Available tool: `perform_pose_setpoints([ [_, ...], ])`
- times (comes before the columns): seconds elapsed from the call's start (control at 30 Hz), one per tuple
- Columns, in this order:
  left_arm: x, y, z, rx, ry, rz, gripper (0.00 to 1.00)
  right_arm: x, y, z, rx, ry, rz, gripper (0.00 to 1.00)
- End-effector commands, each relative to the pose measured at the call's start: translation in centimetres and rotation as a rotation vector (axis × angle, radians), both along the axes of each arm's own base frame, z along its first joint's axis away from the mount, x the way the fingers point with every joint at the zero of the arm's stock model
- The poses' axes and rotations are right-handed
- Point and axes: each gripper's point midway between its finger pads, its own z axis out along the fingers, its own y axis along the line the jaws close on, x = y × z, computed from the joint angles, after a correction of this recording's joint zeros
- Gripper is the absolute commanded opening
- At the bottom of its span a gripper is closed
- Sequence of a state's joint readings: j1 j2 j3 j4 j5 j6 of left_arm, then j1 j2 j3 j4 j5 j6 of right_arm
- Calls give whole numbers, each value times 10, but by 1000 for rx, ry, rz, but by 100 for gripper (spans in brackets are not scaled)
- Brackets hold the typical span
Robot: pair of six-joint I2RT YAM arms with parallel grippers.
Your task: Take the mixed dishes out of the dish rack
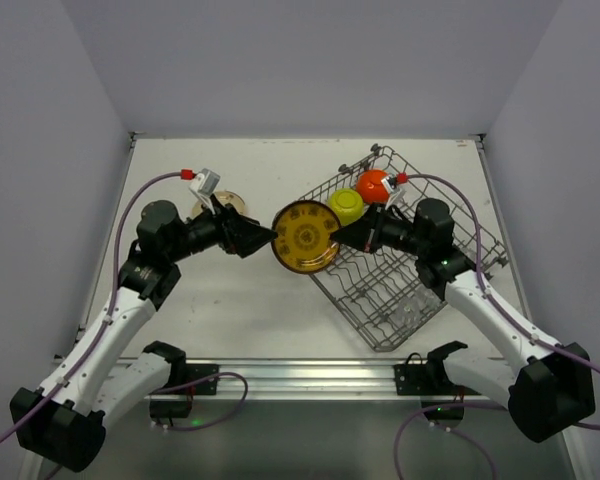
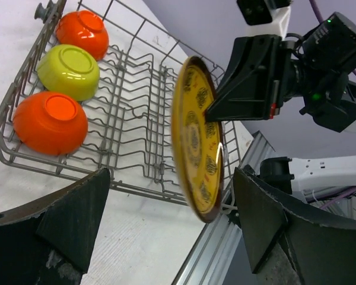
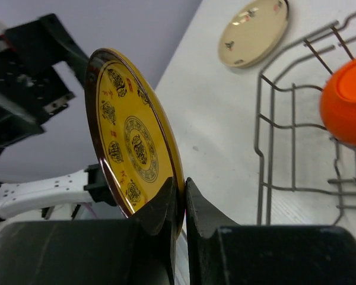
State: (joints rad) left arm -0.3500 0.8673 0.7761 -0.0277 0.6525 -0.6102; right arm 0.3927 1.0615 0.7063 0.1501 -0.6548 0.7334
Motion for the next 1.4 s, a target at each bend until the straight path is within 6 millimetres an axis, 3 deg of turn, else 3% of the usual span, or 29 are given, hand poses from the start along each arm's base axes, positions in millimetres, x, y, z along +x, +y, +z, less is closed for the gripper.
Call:
perform_pose_setpoints([
  [0.0, 3, -6, 27, -52, -86, -9, 87, -9, 13, 56, 160, -136, 110, 0],
  [0.1, 9, -11, 22, -37, -75, -14, 63, -7, 16, 51, 154, -120, 129, 0],
  [0.27, 15, -26, 21, -18, -65, -23, 33, -3, 18, 49, 142, -123, 131, 0],
  [0.3, 18, -28, 16, -4, -50, -14, 14, -1, 17, 49, 140, -122, 124, 0],
  [0.37, 25, -28, 15, 26, -57, 29, 0, -1, 17, 50, 136, -127, 117, 0],
  [0.43, 31, -25, 2, 80, -11, 77, 0, -2, 16, 52, 144, -133, 113, 0],
  [0.53, 57, -1, -15, 166, 42, 283, 0, -6, 16, 51, 171, -131, 115, 0],
  [0.57, 60, 5, -19, 181, 61, 321, 0, -7, 15, 51, 177, -127, 110, 10],
  [0.6, 61, 10, -24, 198, 82, 354, 0, -7, 13, 50, 177, -123, 99, 28],
  [0.63, 66, 17, -25, 196, 95, 404, 0, -9, 12, 43, 171, -106, 87, 78],
  [0.67, 66, 21, -22, 187, 97, 432, 0, -6, 8, 45, 170, -119, 52, 98],
  [0.83, 77, 80, -30, 232, 211, 787, 0, 0, -17, 28, 65, -93, -121, 99],
  [0.87, 83, 103, -32, 232, 243, 921, 0, 10, -29, 26, 26, -107, -220, 99],
  [0.9, 83, 116, -36, 245, 273, 973, 0, 4, -41, 24, 0, -95, -272, 99],
  [0.93, 92, 147, -40, 229, 299, 1068, 0, 5, -49, 23, -14, -89, -321, 99],
  [1.0, 104, 165, -57, 150, 362, 1079, 0, 4, -68, 17, -54, -70, -428, 99],
  [1.03, 112, 199, -64, 103, 396, 1156, 0, -4, -74, 25, -38, -103, -444, 99],
  [1.1, 124, 205, -84, 36, 457, 1148, 0, -13, -79, 30, -22, -128, -450, 99],
  [1.17, 135, 226, -103, 15, 509, 1228, 0, -28, -80, 37, 9, -165, -428, 99],
  [1.33, 170, 230, -117, -4, 538, 1222, 0, -53, -81, 47, -6, -235, -355, 99],
  [1.37, 176, 228, -132, 16, 577, 1202, 0, -60, -82, 50, -26, -272, -332, 99],
])
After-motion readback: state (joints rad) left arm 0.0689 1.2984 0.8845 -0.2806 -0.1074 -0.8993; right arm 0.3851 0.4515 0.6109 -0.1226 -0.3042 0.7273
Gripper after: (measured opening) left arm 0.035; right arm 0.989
